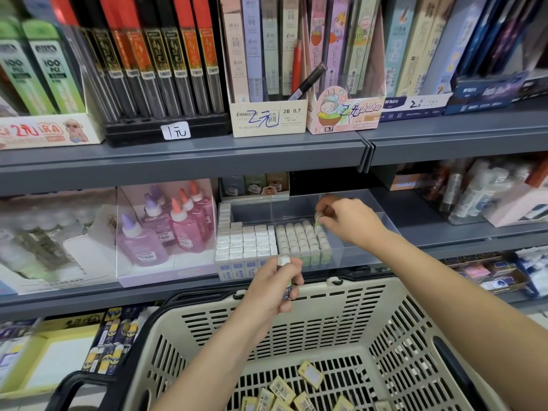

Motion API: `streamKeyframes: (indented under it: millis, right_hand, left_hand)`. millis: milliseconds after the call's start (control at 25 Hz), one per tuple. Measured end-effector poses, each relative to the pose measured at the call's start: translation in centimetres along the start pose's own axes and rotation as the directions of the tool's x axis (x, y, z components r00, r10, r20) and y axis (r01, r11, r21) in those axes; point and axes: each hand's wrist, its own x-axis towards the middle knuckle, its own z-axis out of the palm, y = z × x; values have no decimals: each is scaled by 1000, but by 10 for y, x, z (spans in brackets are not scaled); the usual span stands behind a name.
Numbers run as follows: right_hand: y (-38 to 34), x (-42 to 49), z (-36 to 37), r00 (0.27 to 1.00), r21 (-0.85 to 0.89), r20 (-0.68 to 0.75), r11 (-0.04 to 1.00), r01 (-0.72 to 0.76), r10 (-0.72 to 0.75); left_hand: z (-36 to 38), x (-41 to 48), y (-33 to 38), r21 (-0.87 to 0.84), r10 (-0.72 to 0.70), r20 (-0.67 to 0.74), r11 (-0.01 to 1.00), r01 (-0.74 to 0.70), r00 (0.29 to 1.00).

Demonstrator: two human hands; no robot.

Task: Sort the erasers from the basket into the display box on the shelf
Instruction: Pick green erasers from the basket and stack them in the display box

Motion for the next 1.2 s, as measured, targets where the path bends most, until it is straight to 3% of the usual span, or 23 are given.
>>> streamKeyframes:
  millis: [440, 720, 920, 1040, 1120, 1200]
  right_hand:
    - [0, -2, 10, 995, -162, -99, 987, -16, 0]
    - [1, 0, 14, 999, -238, -50, 971, -6, -6]
    - [3, -5, 7, 1000, -141, -17, 990, -12, 10]
    - [2, -14, -3, 998, -72, -56, 997, -3, -1]
    - [-3, -27, -11, 996, 66, -84, 998, 26, -21]
    - [-11, -43, -18, 998, 269, -6, 961, 62, -63]
  left_hand:
    - [-1, 1, -3, 20, -14, 5, 1000, 14, 1000]
    - [1, 0, -2, -6, -10, 18, 1000, 10, 1000]
    - [3, 1, 4, -126, -4, 62, 992, 12, 998]
    - [8, 2, 5, -94, -4, 43, 996, 8, 999]
    - [13, 2, 4, -37, 16, 42, 999, -15, 999]
    - [18, 3, 3, 31, 51, 46, 998, -53, 998]
